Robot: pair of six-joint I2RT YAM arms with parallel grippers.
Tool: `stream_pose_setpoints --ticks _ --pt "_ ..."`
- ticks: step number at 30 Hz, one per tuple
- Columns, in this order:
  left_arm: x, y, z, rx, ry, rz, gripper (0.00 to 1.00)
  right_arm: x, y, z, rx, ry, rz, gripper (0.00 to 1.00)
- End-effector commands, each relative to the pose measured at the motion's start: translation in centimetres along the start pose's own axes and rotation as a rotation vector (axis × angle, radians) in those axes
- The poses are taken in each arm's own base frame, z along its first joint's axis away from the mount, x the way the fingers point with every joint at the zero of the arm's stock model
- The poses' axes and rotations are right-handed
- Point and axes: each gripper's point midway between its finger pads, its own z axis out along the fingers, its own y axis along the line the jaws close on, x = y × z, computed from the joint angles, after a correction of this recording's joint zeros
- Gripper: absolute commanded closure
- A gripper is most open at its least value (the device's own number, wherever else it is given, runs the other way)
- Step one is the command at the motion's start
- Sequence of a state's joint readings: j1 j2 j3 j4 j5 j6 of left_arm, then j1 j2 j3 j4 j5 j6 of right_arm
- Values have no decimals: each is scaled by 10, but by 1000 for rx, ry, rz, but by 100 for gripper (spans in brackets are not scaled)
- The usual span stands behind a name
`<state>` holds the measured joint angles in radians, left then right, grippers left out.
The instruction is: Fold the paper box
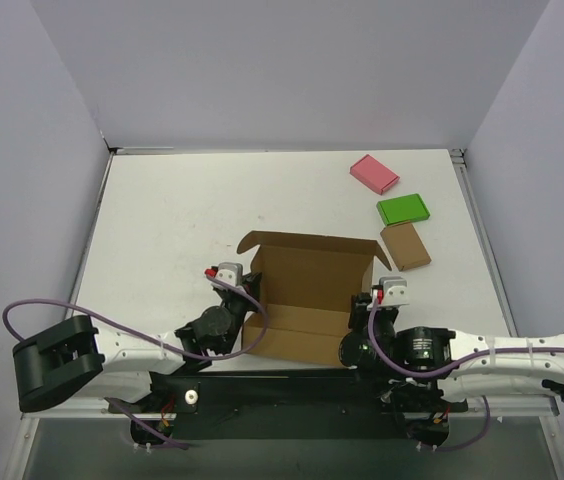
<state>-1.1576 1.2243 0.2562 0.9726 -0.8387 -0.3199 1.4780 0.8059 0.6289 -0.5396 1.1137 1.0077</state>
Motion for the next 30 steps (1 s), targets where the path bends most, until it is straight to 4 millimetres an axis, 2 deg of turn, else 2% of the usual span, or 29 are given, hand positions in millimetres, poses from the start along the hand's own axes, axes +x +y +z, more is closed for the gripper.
stream_pose_setpoints --ticks 1,4,7,12,14,15,16,19,23,25,27,28,29,30 --pt "7 14 -7 -30 25 74 100 12 -4 7 59 -30 -17 80" --pt "0 16 -7 -37 7 88 100 19 1 13 88 -62 -2 86" --pt "-6 19 -5 -57 -10 118 100 19 7 19 119 -121 22 87" --pt "-18 21 4 -60 -46 133 100 4 21 25 167 -233 -1 86" --pt "-19 27 13 -70 -44 140 100 -7 28 28 188 -253 8 88" --pt "-23 22 18 -50 -50 136 100 -7 27 34 219 -249 -1 89" --pt "-27 28 24 -65 -56 141 100 -12 29 37 232 -249 9 90" --pt "-36 23 39 -38 -73 148 100 -18 27 46 284 -260 7 95" --pt "-46 29 64 -35 -85 163 100 -37 37 57 332 -264 11 96" --pt "-55 22 75 -3 -96 167 100 -38 45 65 346 -243 9 96" --pt "-57 24 85 -4 -96 185 100 -24 38 80 369 -134 -206 96" --pt "-60 21 91 11 -101 186 100 -37 77 100 237 -171 62 95" --pt "-61 20 94 21 -102 187 100 -30 90 109 115 -155 93 92" --pt "-66 26 100 12 -109 186 100 -42 92 110 92 -212 112 90"
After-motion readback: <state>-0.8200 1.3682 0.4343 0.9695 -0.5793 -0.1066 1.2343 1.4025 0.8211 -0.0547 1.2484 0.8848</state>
